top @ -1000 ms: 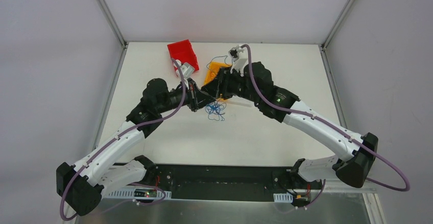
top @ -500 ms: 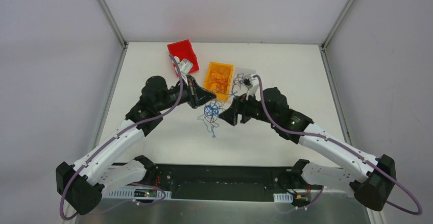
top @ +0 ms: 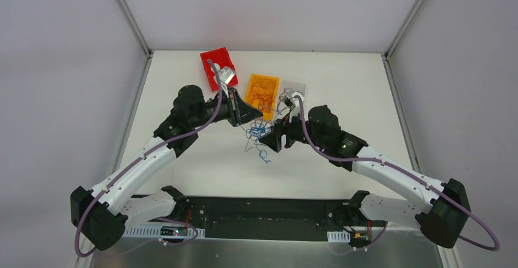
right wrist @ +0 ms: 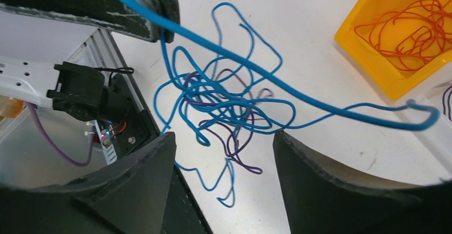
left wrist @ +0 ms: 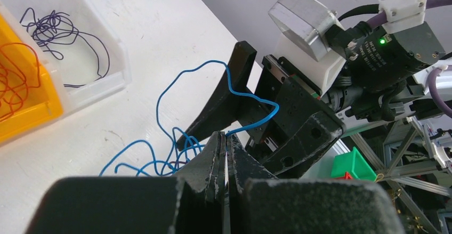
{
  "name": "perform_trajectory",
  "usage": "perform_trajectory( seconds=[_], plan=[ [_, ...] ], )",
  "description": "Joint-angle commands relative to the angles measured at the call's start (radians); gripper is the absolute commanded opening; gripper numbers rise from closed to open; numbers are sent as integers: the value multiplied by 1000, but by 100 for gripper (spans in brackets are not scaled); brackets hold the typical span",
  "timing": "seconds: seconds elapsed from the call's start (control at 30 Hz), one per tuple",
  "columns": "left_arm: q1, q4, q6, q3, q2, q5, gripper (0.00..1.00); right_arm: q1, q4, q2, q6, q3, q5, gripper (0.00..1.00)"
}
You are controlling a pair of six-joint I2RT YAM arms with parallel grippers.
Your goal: Untangle the cables
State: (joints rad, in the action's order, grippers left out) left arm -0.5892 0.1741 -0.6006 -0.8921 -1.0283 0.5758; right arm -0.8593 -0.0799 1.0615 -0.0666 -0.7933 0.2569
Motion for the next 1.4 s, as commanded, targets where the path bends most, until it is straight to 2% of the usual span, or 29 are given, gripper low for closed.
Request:
perform_trajectory(
  seconds=[0.0, 0.13, 0.43, 0.57, 0.63, 0.7, 0.8, 0.87, 0.93, 1.07, 1.13, 1.23, 1.37],
  plan=[
    [-3, 15, -25, -55, 4, 45, 0, 0, -59, 11, 60, -51, -27, 74],
    [-3, -3, -27, -70, 7, 63, 0, -1, -57, 5, 86, -42, -45, 82],
    [-3, -37, -21, -99, -12, 92, 0, 0, -71, -29, 118, -34, -30, 83],
    [-3, -41, -24, -104, -34, 105, 0, 0, -73, -41, 113, -43, 49, 69],
    [-3, -41, -27, -108, -43, 107, 0, -4, -72, -38, 102, -52, 69, 56],
    [-3, -43, -24, -110, -44, 99, 0, -5, -68, -37, 91, -53, 78, 37],
    [-3, -88, 5, -121, -31, 36, 0, -5, -58, -42, 74, -44, 73, 15],
    [-2, -139, 33, -136, -21, -6, 0, -5, -52, -48, 71, -27, 58, 3],
    [3, -169, 62, -158, -9, -42, 0, -5, -42, -51, 35, -3, 29, 0],
    [17, -312, 161, -210, 53, -227, 0, -5, -3, -66, -34, 63, -36, 0],
    [29, -403, 216, -232, 101, -396, 0, -6, 40, -80, -73, 96, -89, 0],
    [48, -542, 296, -266, 131, -728, 0, -4, 118, -120, -132, 147, -152, 0],
    [62, -670, 375, -297, 148, -1006, 0, -3, 245, -227, -209, 207, -349, 0]
  ],
)
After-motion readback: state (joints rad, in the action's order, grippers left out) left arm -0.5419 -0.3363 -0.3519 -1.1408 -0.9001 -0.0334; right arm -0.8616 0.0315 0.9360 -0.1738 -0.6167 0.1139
